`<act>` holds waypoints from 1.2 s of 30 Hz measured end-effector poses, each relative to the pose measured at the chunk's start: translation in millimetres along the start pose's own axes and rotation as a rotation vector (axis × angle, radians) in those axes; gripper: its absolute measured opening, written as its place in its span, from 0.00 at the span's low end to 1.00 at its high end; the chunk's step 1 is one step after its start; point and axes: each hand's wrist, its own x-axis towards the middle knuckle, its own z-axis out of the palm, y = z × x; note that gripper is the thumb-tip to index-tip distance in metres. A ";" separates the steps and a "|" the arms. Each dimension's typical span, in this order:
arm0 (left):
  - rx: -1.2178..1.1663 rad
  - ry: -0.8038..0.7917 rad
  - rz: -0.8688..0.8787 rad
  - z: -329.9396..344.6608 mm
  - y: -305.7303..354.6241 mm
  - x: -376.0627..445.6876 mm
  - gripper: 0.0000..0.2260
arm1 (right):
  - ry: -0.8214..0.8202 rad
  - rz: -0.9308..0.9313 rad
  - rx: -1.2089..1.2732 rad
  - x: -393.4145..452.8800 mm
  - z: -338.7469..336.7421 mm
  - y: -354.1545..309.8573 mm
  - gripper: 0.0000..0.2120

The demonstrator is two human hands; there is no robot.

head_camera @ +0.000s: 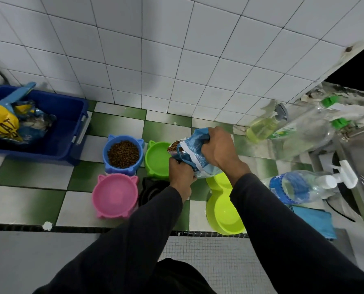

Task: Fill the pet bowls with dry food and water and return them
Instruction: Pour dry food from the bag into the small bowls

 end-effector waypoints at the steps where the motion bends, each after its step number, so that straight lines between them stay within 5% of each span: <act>1: -0.003 -0.004 -0.018 0.7 -2.1 -0.5 0.15 | -0.001 -0.007 -0.007 -0.8 -0.1 1.5 0.22; 5: -0.022 -0.007 -0.066 4.9 -7.9 -2.1 0.14 | -0.007 -0.041 -0.006 -3.8 0.5 5.7 0.27; 11: -0.051 0.004 -0.132 2.3 -14.2 3.7 0.15 | -0.031 -0.058 -0.066 -2.2 5.9 4.2 0.13; 36: -0.208 -0.053 -0.275 -11.4 -16.3 21.8 0.11 | -0.158 -0.167 -0.251 21.9 33.4 -23.1 0.13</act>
